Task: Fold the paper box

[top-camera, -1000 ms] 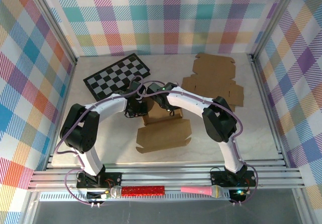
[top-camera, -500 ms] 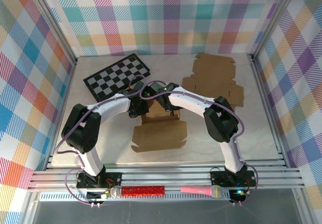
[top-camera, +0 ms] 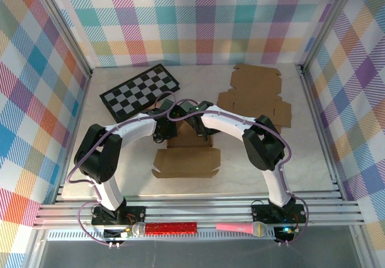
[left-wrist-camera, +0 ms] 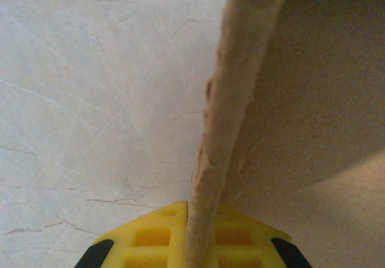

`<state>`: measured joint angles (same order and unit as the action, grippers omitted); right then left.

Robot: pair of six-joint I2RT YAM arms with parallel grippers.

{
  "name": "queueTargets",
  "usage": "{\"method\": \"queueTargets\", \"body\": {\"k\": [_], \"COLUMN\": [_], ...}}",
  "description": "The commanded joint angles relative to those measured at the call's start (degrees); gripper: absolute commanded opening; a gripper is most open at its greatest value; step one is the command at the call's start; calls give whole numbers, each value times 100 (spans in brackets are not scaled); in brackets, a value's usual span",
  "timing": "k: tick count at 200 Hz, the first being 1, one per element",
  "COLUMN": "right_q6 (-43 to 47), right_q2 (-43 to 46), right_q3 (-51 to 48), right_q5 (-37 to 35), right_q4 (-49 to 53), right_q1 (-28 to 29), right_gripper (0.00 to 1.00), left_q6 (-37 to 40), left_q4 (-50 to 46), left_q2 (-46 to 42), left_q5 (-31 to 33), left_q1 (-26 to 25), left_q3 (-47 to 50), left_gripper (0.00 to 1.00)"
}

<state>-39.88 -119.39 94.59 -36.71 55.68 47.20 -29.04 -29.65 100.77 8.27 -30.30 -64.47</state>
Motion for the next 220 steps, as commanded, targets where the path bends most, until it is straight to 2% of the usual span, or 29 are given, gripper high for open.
{"method": "queueTargets", "body": {"k": [1, 26, 41, 63, 78, 109, 153, 188, 220], "right_q6": [136, 131, 105, 20, -2, -70, -515, -1803, -3069], "right_q2": [-17, -70, -91, -123, -138, -228, -328, -203, 151], "right_q3": [-20, 17, 19, 16, 7, 112, 142, -129, -292], "right_q5": [-177, -148, -118, -32, 46, 153, 516, 1291, 2124], "right_q4": [356, 391, 413, 477, 470, 543, 864, 1382, 1541], "right_q1": [-31, -35, -68, -138, -175, -211, -372, -696, -787], "right_gripper": [0, 0, 0, 0, 0, 0, 0, 0, 0], "left_q6": [-18, -67, -105, -198, -200, -192, -341, -550, -744], "left_q4": [-304, -270, -325, -466, -524, -705, -955, -1400, -1776], "left_q2": [160, 126, -7, -385, -578, -761, -1300, -1785, -2421], "left_q5": [737, 669, 658, 603, 346, -164, -461, -686, -784], "left_q1": [-151, -182, -212, -205, -171, -120, 27, 289, 484], "left_q3": [-92, -96, -164, -288, -385, -585, -809, -791, -317], "left_gripper": [0, 0, 21, 39, 50, 51, 50, 44, 41]}}
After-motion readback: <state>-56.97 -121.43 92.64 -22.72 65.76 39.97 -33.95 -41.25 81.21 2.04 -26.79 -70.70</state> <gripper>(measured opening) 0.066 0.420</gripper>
